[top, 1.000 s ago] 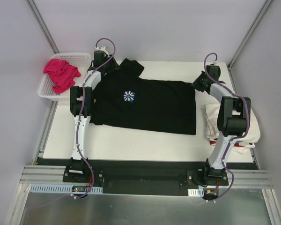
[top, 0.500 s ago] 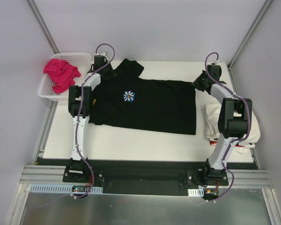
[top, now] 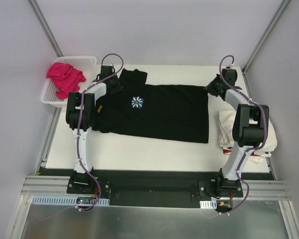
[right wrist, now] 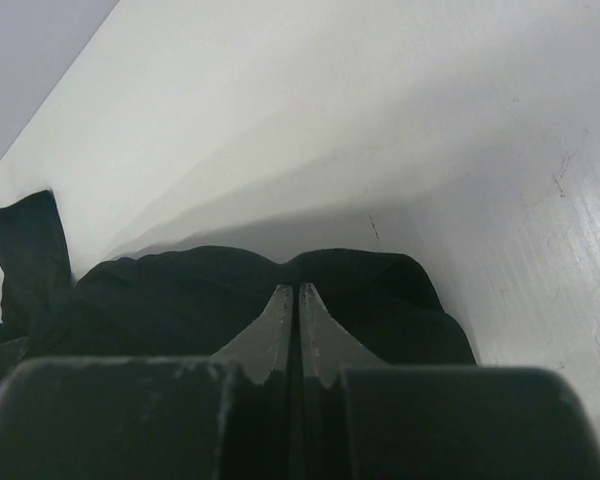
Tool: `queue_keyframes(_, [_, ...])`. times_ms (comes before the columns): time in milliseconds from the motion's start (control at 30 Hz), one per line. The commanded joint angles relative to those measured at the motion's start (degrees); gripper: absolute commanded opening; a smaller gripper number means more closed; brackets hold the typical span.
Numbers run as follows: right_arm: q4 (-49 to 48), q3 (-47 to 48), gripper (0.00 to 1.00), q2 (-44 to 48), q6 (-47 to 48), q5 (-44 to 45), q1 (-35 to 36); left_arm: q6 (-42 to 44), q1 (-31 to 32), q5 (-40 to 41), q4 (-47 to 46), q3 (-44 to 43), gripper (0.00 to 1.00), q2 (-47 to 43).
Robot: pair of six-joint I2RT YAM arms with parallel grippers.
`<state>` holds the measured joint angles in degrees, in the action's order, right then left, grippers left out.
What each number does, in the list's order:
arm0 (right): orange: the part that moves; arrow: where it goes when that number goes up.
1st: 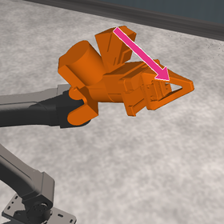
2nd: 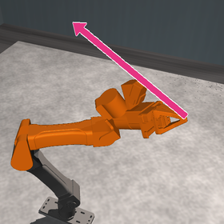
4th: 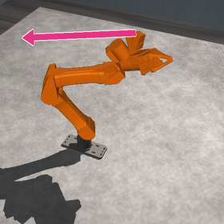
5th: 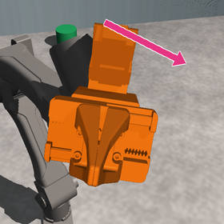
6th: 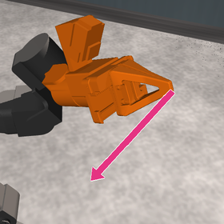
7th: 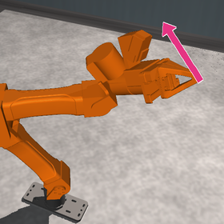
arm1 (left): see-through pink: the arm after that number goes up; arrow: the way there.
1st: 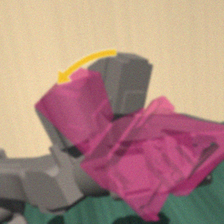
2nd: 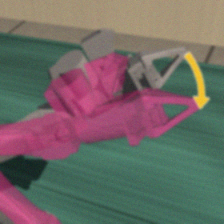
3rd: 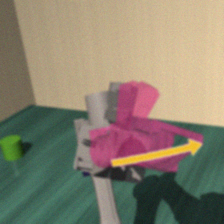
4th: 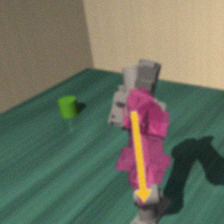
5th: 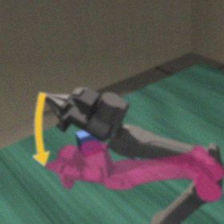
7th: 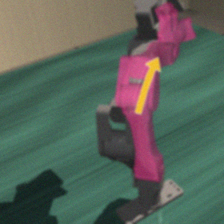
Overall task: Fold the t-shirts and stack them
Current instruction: Grap the side of the flattened tshirt furthest away from the robot with both arms
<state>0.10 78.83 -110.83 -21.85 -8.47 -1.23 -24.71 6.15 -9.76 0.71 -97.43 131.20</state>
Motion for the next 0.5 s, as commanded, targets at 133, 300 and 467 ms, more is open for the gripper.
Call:
queue_keyframes(133, [-3.2, -1.1, 0.01, 3.6, -0.7, -1.9, -1.0, -0.6, 3.1, 3.7, 1.1, 9.3, 0.0, -8.4])
queue_keyframes(300, [-3.3, -1.0, 0.01, 3.2, -0.8, -2.2, -1.0, 0.3, 3.3, 3.9, 1.1, 5.2, 0.0, -7.4])
queue_keyframes(467, [-3.8, -1.5, 0.01, 2.4, -1.3, -2.4, -1.0, 3.3, 3.1, 5.8, 2.3, -5.4, 0.08, -5.1])
